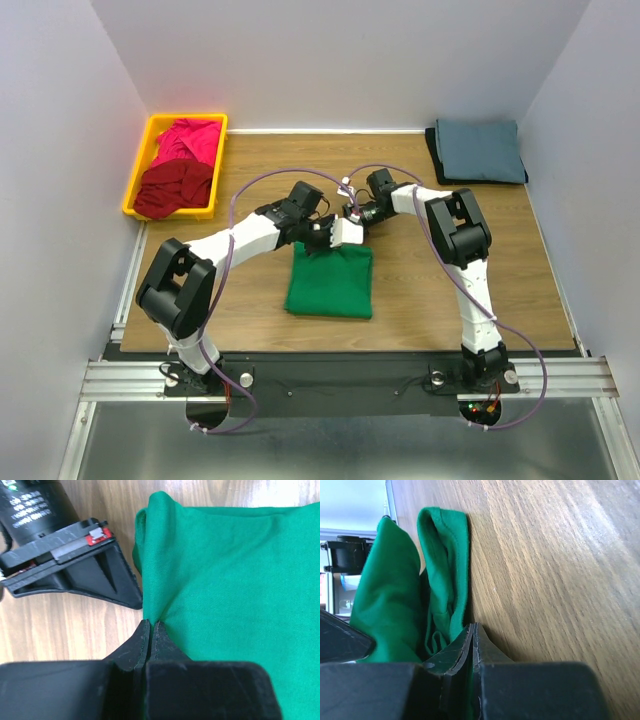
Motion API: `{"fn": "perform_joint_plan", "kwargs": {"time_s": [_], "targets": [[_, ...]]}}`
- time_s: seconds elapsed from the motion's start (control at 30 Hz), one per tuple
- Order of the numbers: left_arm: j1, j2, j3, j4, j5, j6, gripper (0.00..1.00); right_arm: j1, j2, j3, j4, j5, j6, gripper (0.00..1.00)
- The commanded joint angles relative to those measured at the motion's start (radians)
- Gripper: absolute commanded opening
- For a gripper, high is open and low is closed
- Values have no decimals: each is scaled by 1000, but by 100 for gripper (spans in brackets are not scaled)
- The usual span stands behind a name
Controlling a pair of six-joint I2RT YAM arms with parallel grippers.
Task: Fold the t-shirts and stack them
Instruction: Fold the tshirt
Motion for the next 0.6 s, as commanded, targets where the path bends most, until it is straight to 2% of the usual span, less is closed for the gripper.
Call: {"fn": "perform_joint_plan", "kwargs": {"time_s": [0.0,0.57], "targets": [[0,-9,48,56,-20,33,0,23,52,-55,-23,26,-32,7],[36,158,76,185,-33,68,0,21,72,-23,-40,25,-43,7]]}}
